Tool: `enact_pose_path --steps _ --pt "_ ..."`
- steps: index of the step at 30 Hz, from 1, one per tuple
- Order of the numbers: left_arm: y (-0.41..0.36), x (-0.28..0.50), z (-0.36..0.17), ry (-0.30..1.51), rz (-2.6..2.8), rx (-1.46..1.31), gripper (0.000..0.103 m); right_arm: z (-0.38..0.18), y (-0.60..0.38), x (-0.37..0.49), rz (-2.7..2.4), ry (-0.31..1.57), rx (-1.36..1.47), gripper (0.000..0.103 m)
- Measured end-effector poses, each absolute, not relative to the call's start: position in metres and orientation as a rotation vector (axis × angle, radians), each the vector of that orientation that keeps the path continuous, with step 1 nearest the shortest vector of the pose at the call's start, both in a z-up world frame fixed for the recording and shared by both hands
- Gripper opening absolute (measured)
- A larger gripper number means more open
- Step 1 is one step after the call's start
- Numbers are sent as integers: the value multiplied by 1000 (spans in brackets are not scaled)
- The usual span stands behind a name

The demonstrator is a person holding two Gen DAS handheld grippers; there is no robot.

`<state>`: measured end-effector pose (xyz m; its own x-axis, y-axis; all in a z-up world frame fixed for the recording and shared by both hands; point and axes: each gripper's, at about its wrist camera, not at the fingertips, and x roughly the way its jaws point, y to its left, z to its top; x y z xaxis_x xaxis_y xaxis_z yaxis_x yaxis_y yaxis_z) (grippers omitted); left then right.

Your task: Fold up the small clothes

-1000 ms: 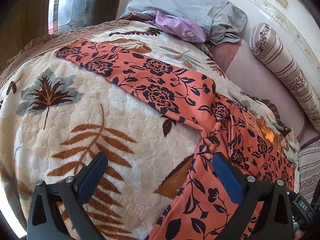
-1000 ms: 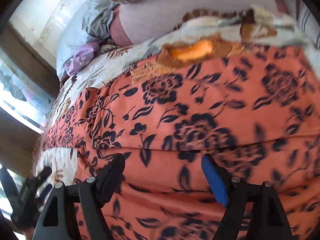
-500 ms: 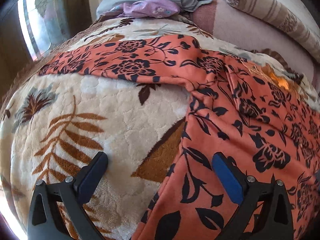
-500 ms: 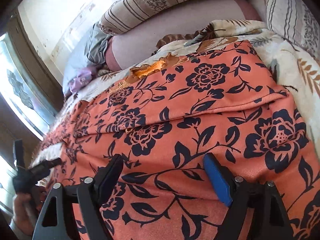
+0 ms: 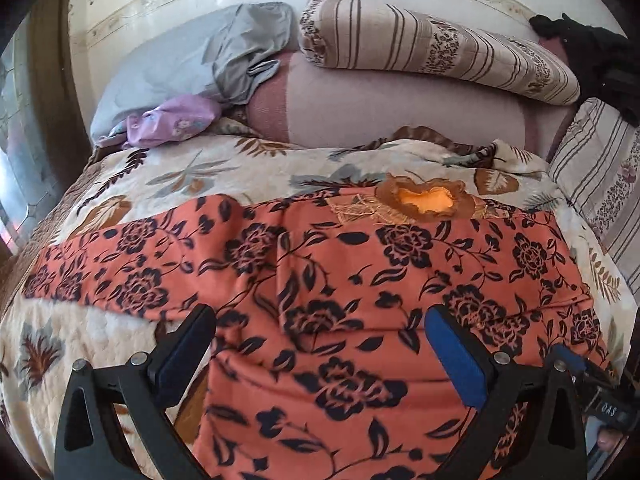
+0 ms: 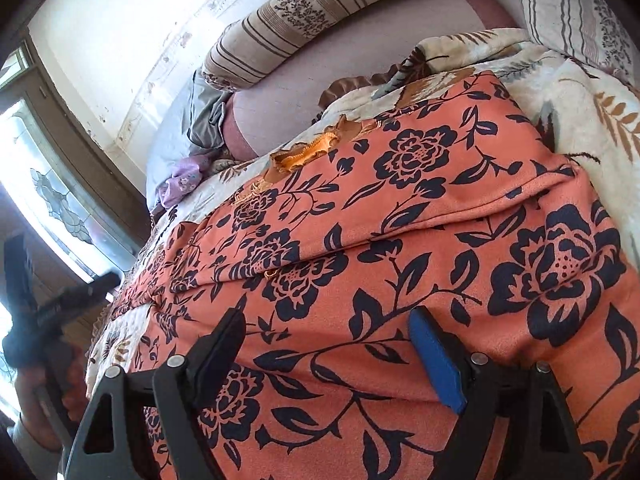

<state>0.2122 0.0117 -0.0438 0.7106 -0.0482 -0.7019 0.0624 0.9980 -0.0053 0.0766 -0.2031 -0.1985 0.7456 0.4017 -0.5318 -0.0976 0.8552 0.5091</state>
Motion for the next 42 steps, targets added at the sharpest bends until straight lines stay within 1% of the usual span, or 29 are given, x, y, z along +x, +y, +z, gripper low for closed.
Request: enact_pose_path --steps 4,8,10,16,18,19,23,25,27,28,29,30,31,32,33,34,35,37,38,40,42 --pt "8 252 -70 859 -74 -6 103 -200 -203 77 290 677 486 86" --pt "26 276 -129 1035 18 7 103 -201 -202 79 289 681 483 86" --pt "39 263 -127 963 -22 -57 103 -201 -201 80 286 684 478 86" --pt "40 255 -128 934 -37 -56 103 -196 -196 84 264 723 446 86" --pt "39 255 -127 935 -39 -56 103 -185 -199 91 248 787 449 84" --pt "39 255 -126 937 -37 -52 103 -175 -203 94 232 791 448 84" --pt "36 266 -129 945 -26 -28 103 -124 -246 109 78 666 412 84" --pt "35 268 -130 946 -25 -26 103 -117 -274 134 -4 669 407 84" --pt "34 269 -130 945 -25 -26 103 -123 -302 164 -75 718 430 84" --pt "35 269 -130 945 -25 -25 103 -129 -312 178 -92 747 437 82" --pt "35 269 -130 945 -25 -25 103 -135 -320 191 -109 771 439 75" --pt "35 268 -130 945 -25 -24 103 -140 -324 201 -117 792 439 72" --pt "35 268 -130 945 -25 -24 103 -145 -327 211 -114 813 443 69" --pt "35 268 -131 945 -24 -23 103 -152 -328 221 -104 838 443 69" --pt "34 270 -131 945 -23 -21 103 -158 -326 230 -97 863 431 64" --pt "34 271 -131 945 -23 -19 103 -164 -322 238 -90 899 401 41" --pt "34 271 -131 945 -22 -17 103 -168 -317 246 -83 928 356 31" --pt "32 274 -132 945 -23 -15 103 -166 -316 254 -99 914 274 28" --pt "33 274 -132 945 -22 -14 103 -165 -325 258 -143 900 289 27" --pt "33 275 -132 945 -22 -13 103 -165 -349 257 -269 870 372 27" --pt "33 275 -132 945 -22 -12 103 -168 -364 255 -265 853 472 27"
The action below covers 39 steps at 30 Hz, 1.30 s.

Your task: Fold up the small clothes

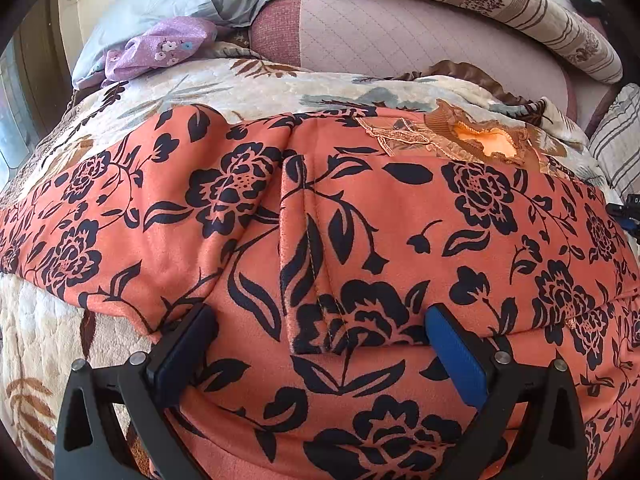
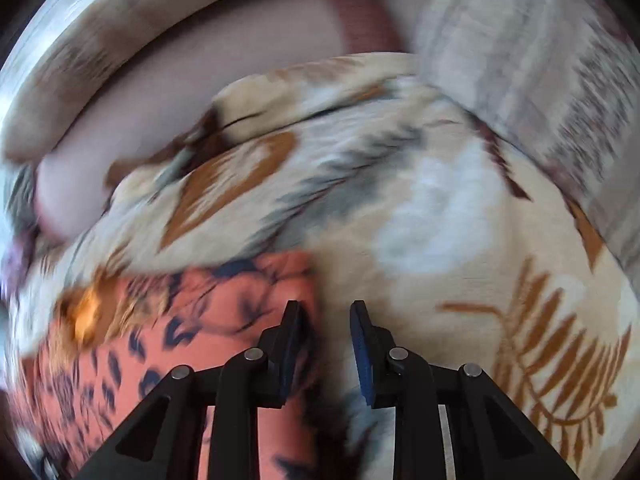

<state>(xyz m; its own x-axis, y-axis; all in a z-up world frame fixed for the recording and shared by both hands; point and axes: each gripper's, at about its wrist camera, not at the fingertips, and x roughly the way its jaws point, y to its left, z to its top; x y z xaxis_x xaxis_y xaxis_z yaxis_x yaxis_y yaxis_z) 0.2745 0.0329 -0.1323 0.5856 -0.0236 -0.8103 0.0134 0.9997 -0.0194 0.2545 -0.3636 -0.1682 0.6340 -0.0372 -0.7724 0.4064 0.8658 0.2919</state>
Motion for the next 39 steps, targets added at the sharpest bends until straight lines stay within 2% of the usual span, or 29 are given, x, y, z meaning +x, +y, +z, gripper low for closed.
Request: enact_pose_path --steps 5,6,7,8,9,10,11,15,17,20,22,25,29,33,34,35,36,39 --pt "32 276 -133 944 -18 -6 103 -138 -324 245 -145 770 338 30" --pt "32 276 -133 943 -19 -6 103 -136 -316 247 -95 768 339 35" --pt "32 276 -133 943 -19 -7 103 -143 -309 254 -47 809 306 54" --pt "32 276 -132 943 -20 -7 103 -156 -300 270 -80 895 239 60" --pt "32 276 -132 942 -21 -9 103 -168 -302 277 -138 946 191 58" --pt "32 276 -132 942 -22 -10 103 -167 -307 275 -170 915 205 57" --pt "33 276 -132 942 -23 -12 103 -161 -314 271 -247 888 246 63" --pt "32 276 -132 944 -20 -6 103 -141 -298 257 -172 847 233 60" --pt "32 276 -132 943 -20 -5 103 -140 -281 256 -104 877 159 45" --pt "32 276 -132 942 -23 -10 103 -157 -284 262 -160 965 150 38" --pt "33 275 -132 941 -23 -12 103 -154 -289 261 -184 950 183 32" --pt "33 275 -133 941 -19 -4 103 -146 -283 256 -210 925 135 32" --pt "32 276 -133 941 -20 -5 103 -155 -307 258 -233 959 211 35" --pt "32 276 -133 941 -18 -2 103 -124 -299 233 -198 834 234 37" --pt "32 276 -133 941 -18 -3 103 -119 -292 226 -159 812 228 45" --pt "32 276 -133 940 -18 -3 103 -120 -284 220 -111 812 214 69" --pt "32 276 -133 940 -18 -2 103 -126 -277 219 -79 841 186 75" --pt "33 276 -133 938 -22 -8 103 -163 -286 222 -156 1007 183 66"
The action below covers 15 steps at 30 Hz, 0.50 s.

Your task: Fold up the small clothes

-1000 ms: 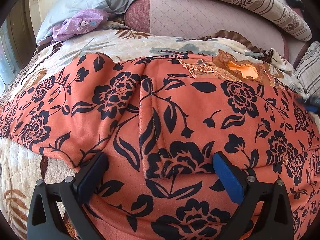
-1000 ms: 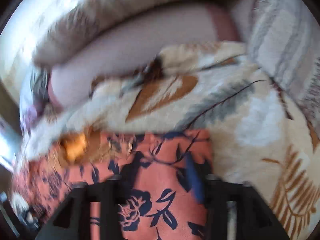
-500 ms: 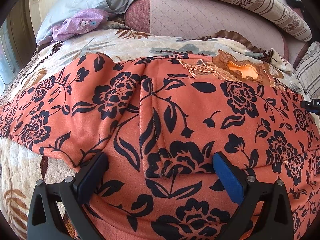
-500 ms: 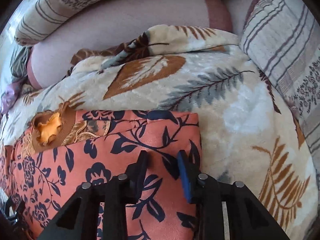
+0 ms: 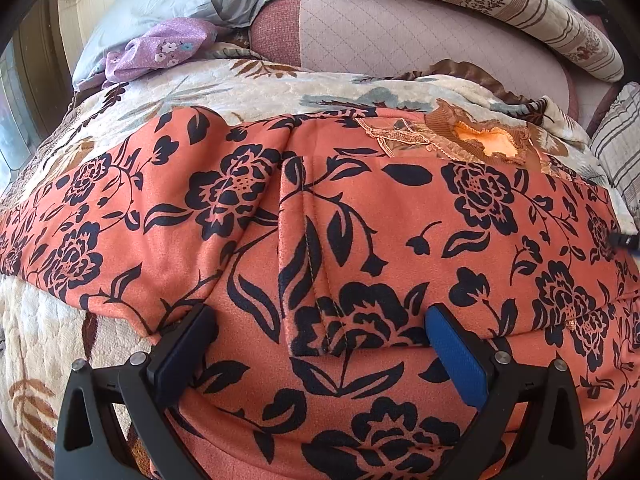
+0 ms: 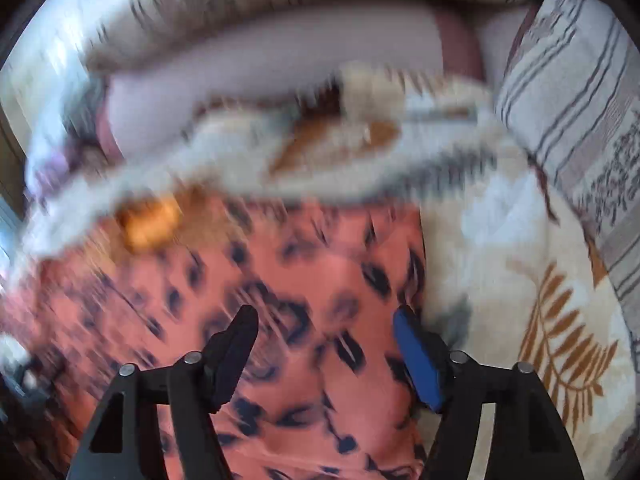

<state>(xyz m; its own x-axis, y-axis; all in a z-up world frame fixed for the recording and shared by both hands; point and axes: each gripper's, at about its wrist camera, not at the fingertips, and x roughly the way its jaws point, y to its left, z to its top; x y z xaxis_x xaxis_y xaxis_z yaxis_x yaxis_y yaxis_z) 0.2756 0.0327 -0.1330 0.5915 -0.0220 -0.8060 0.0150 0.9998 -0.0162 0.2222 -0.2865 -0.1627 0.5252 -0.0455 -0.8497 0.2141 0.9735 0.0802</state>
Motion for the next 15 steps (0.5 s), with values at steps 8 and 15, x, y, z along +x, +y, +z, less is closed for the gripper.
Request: enact_pose_path --steps 8,15 --pt "32 276 -134 938 -16 -3 103 -150 -268 187 -99 887 121 62" --pt "32 276 -134 938 -14 1 103 -153 -290 191 -218 889 194 61"
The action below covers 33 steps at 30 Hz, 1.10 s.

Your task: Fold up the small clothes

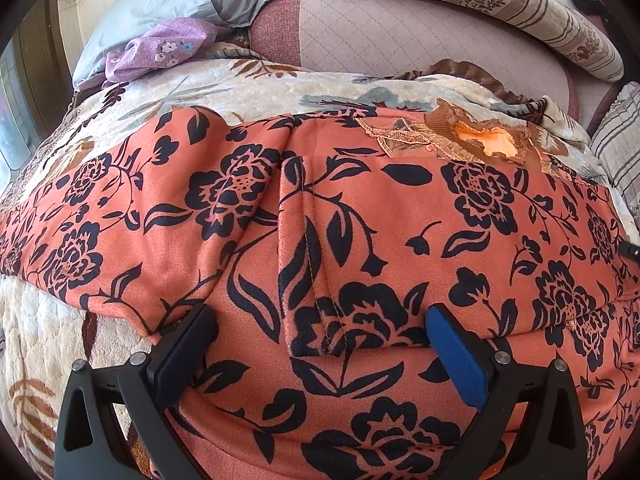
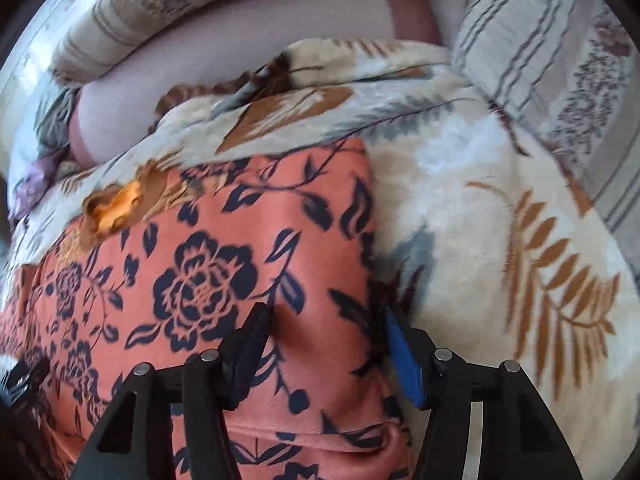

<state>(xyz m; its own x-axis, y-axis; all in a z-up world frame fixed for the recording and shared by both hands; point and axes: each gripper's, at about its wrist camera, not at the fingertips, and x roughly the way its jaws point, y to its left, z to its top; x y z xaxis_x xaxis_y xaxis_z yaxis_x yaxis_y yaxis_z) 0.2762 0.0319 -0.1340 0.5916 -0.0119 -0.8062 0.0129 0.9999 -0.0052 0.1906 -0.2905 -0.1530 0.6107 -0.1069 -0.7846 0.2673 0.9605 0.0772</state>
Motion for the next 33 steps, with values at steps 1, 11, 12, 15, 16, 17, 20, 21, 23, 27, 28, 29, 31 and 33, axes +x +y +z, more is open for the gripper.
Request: enact_pose_path --steps 1,11,12,15,16,17,20,21,23,27,28,29,31,33 --pt "32 276 -134 937 -14 2 103 -146 -288 188 -222 859 181 61" --pt "32 276 -134 936 -16 -1 103 -162 -266 207 -69 964 238 59" --pt "32 277 -134 936 -16 -2 103 -163 -272 204 -70 926 280 58" --pt "31 277 -135 938 -12 4 103 -145 -264 190 -162 832 269 61" --pt "30 277 -135 939 -11 5 103 -138 -256 184 -167 793 233 61" --pt "30 277 -134 939 -11 5 103 -133 -245 177 -145 760 208 64" --pt "29 277 -134 938 -11 6 103 -137 -208 159 -73 713 91 71" --pt "30 277 -135 938 -11 5 103 -143 -198 155 -68 702 43 72" --pt "30 277 -135 936 -12 1 103 -166 -177 156 -68 733 -43 78" --pt "30 278 -135 936 -12 2 103 -173 -179 168 -87 786 -41 84" --pt "30 278 -135 936 -11 4 103 -175 -187 170 -71 793 3 87" --pt "30 278 -135 935 -11 3 103 -177 -196 171 -51 799 56 89" --pt "30 278 -135 935 -11 2 103 -180 -202 168 -31 784 103 89" --pt "30 278 -135 934 -10 3 103 -183 -198 167 -39 773 83 90"
